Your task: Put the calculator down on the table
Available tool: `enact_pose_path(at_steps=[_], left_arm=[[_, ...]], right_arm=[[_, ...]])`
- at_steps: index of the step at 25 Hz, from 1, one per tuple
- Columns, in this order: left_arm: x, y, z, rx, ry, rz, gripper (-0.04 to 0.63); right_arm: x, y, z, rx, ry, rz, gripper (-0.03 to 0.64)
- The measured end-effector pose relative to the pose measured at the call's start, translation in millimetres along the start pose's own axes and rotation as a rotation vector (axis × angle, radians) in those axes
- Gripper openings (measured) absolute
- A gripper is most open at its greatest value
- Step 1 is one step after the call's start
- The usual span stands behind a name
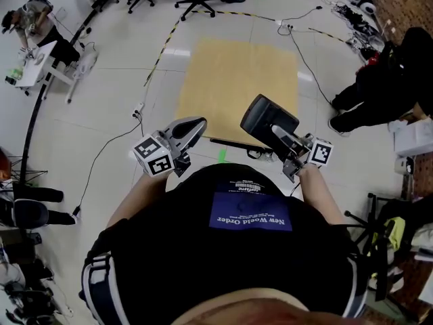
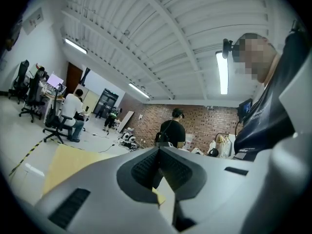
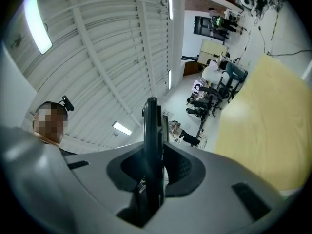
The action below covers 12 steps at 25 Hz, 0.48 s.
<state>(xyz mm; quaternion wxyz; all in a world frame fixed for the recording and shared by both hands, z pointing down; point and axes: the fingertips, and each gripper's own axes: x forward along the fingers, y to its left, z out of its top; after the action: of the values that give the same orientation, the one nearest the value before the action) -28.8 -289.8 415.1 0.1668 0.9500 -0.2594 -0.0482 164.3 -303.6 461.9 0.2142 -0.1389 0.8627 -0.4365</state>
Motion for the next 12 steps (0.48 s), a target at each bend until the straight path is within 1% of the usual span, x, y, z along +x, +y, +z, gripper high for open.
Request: enact_pose_path(at_steps=[2,5,8,12], left_arm=[[2.6,15.5,2.6,-0.009,-0.002,-0.013,0.006],[8.1,42.2,12.7,-0.005,-0.022,-0.068,0.006],[13.4,75.5,34.3,0.005,-0.045,-0.125,0.006],[14.9,117.3,49.8,0.007,-0.013,-0.209,0.006]], right_arm=[[10.4,-8.0,5.5,0.003,-0.006,-0.017,0.058],[29.7,-22.3,14.0,-0.012,-0.013,-0.059,0.058],[55.8,-28.8,31.8,-0.029,-0.048,-0.098,0.058],[78.1,-37.8,46.2,-0.051,-0.110,-0.170,0.058]])
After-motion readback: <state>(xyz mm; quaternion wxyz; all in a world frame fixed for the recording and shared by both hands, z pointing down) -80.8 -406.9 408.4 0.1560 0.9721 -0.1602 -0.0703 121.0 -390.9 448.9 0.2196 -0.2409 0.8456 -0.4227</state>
